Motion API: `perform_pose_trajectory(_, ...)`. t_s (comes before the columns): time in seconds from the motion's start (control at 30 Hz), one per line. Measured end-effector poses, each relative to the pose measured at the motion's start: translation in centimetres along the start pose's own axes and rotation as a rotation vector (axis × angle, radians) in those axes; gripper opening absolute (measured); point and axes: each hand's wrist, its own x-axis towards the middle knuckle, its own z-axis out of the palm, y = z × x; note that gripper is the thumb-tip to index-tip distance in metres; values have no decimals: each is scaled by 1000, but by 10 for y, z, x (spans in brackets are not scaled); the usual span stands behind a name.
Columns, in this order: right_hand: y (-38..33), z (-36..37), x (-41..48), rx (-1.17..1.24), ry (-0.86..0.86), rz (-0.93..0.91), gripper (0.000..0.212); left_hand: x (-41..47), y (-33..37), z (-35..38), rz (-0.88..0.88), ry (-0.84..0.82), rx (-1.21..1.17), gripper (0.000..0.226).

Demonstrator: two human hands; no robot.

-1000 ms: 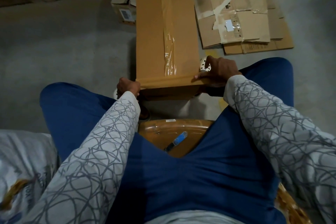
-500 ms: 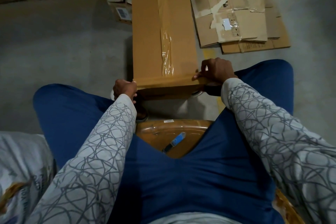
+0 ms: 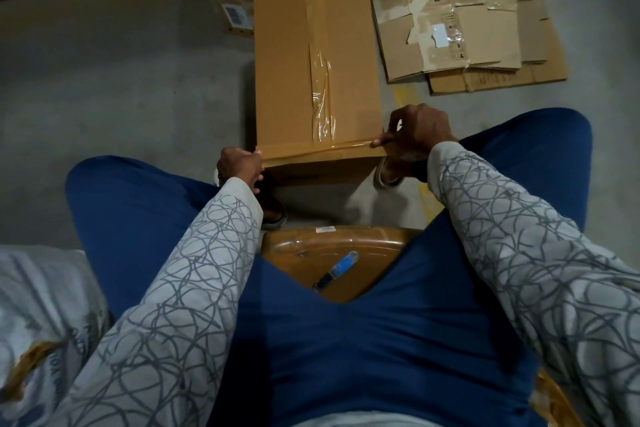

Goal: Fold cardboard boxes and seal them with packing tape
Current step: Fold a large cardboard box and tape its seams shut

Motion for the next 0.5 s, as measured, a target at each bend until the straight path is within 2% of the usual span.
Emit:
perform_pose_trajectory(0.33, 1, 2, 6, 87, -65, 35, 51, -2, 1, -1, 6, 2, 6, 22)
perform_pose_trajectory(0.5, 6, -11, 2, 169, -126, 10, 56, -2, 0, -4, 24, -11, 15, 22)
